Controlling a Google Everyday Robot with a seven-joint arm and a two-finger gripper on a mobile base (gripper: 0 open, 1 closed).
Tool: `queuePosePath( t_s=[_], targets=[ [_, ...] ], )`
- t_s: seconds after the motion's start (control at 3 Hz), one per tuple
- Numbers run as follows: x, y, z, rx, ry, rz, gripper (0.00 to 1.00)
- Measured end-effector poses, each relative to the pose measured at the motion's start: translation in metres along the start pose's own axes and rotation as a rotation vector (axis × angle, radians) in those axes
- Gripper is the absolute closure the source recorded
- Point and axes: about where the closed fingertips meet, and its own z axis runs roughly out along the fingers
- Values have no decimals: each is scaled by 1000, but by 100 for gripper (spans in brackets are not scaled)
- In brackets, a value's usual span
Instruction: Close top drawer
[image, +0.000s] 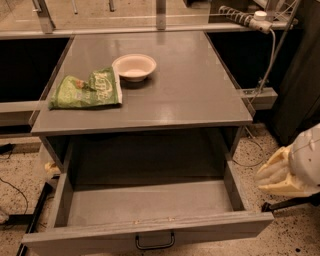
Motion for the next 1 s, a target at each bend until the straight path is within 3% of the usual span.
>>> queuePosePath(
  t_s=[0.67,1.0],
  targets=[
    [20,79,88,-142,-175,79,100],
    [23,111,121,-179,-216,60,100]
  ],
)
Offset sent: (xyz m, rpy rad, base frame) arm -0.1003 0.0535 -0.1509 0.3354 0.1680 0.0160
